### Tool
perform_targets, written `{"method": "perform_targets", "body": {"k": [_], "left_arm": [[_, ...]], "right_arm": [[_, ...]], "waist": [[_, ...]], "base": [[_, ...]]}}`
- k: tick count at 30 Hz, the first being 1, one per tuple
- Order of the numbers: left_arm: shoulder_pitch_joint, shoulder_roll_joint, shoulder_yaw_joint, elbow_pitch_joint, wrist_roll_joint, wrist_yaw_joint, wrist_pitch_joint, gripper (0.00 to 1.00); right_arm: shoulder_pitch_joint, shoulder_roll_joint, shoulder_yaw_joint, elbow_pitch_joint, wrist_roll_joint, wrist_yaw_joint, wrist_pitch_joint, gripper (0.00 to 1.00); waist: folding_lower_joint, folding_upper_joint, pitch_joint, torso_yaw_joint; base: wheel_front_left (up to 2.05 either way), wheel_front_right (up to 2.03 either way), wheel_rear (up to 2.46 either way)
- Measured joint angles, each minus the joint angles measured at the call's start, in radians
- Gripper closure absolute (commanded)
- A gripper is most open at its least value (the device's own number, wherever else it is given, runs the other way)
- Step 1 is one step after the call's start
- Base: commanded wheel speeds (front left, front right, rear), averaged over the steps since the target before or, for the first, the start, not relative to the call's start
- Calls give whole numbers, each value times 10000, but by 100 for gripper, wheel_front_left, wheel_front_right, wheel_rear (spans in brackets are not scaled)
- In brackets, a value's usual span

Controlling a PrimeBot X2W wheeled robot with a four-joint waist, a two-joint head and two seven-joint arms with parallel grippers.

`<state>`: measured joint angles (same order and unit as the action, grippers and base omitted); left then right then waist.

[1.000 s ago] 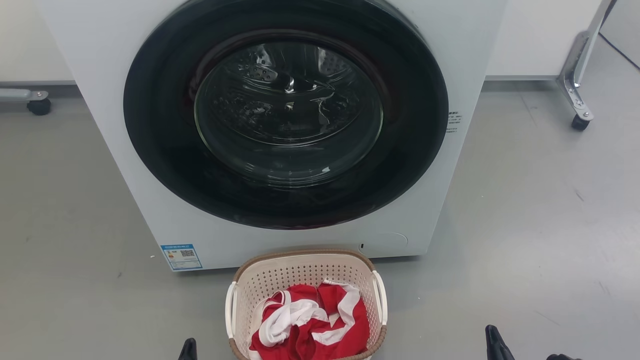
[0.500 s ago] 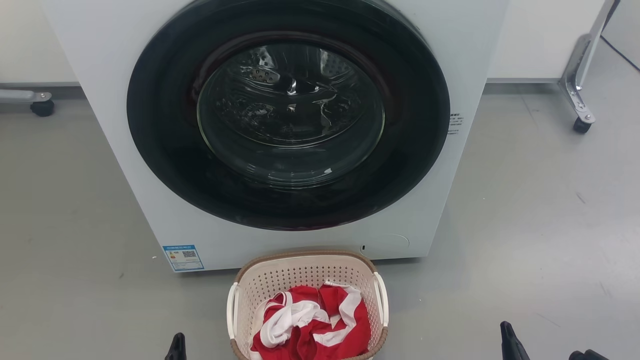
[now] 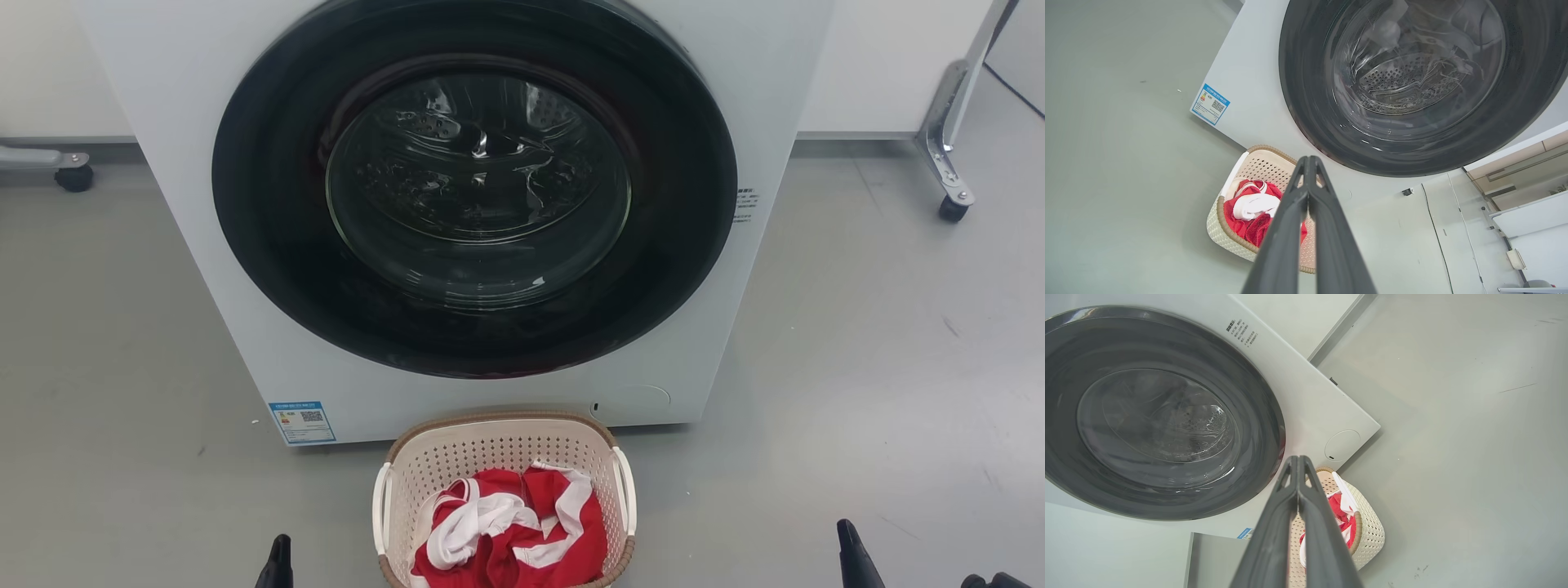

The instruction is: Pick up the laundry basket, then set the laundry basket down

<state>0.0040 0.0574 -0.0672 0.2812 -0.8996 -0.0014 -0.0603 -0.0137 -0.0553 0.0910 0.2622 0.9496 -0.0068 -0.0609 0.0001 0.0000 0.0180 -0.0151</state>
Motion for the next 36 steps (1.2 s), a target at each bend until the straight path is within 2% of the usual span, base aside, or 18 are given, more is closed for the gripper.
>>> {"method": "perform_targets", "body": {"k": [36], "left_arm": [[-624, -105, 1185, 96, -5114, -909, 1298, 100]], "right_arm": [[-584, 84, -1655, 270, 4748, 932, 1308, 100]], "waist": [[-2, 0, -122, 112]], "base": [[0, 0, 0]]}}
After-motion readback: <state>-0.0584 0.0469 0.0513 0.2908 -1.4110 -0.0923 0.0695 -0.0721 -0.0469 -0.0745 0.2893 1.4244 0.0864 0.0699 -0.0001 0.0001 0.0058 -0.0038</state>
